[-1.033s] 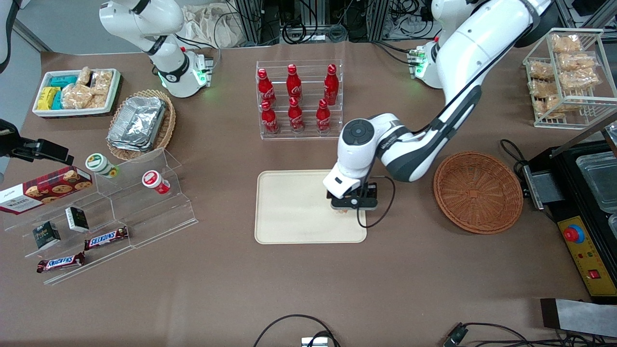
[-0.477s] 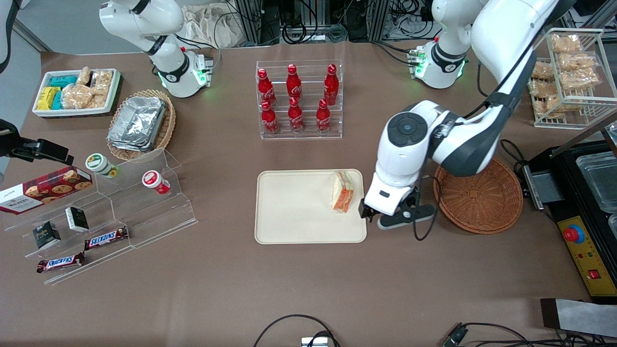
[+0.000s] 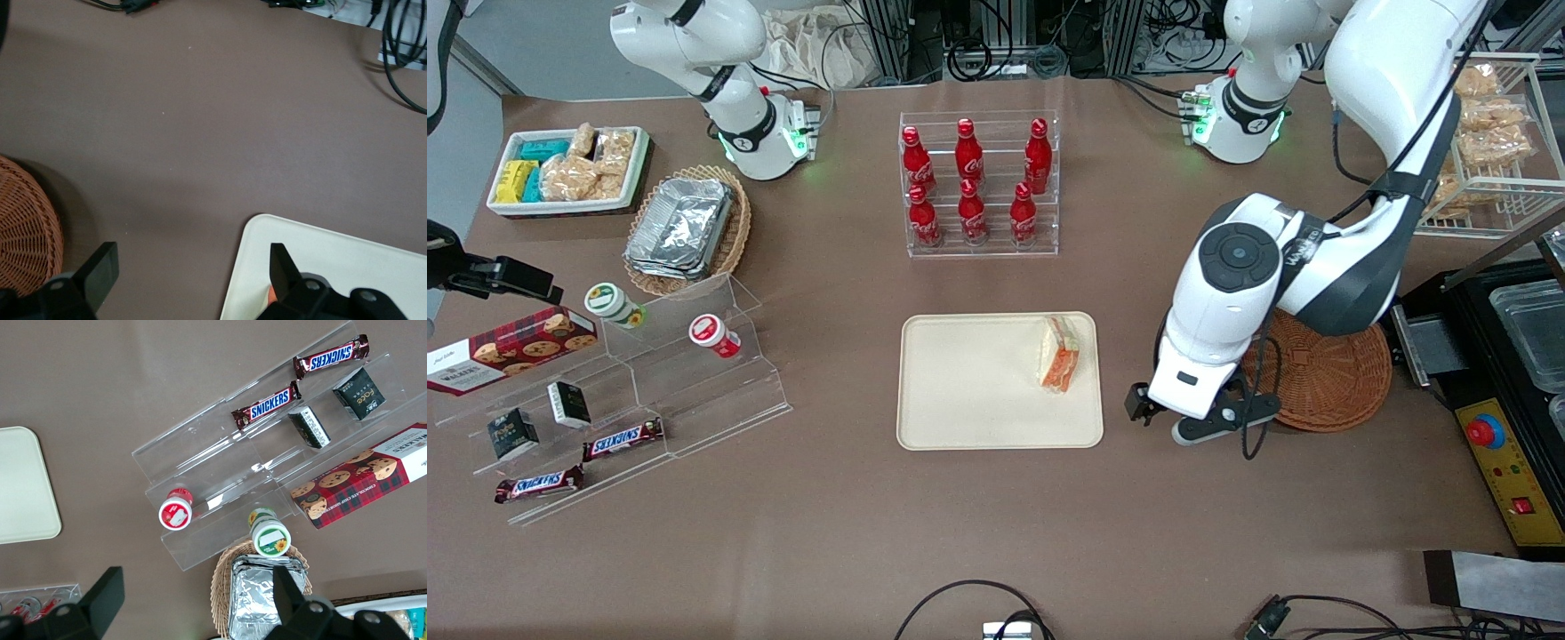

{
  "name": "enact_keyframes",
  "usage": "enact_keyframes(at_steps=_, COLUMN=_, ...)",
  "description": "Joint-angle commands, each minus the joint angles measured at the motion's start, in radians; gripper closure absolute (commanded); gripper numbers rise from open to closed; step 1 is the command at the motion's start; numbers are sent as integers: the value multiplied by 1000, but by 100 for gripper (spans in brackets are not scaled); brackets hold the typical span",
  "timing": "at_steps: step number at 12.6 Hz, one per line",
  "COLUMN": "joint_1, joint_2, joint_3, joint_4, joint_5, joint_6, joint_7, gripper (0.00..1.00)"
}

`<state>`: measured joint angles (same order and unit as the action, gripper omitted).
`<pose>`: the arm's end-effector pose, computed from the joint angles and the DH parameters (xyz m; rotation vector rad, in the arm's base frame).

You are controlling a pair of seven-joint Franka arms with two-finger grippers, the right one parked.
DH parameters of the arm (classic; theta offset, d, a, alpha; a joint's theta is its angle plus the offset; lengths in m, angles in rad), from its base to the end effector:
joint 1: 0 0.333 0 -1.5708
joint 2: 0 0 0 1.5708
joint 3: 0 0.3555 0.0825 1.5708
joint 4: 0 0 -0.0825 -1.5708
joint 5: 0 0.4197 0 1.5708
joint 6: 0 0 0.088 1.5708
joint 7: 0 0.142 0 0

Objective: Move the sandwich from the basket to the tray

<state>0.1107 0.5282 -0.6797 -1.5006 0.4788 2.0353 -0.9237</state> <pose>0.6923 -0.2980 0.4135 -3.1022 -0.3967 -0.2808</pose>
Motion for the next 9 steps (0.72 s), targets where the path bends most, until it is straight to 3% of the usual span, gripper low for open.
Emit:
enact_keyframes(at_steps=1, joint_1=-9, joint_2=-111, joint_3=110, joint_4=-10, joint_5=-162, joint_6=-53, joint_7=200, gripper=0)
enact_keyframes(at_steps=3, joint_1=-13, joint_2=-155, joint_3=172, joint_4=-12, joint_5=-247, joint_6=-95, joint_7=333, gripper=0)
enact_keyframes(at_steps=9, joint_1=-75, joint_2=-283, joint_3=386, joint_4=-38, joint_5=-396, joint_6=-199, joint_7=633, gripper=0)
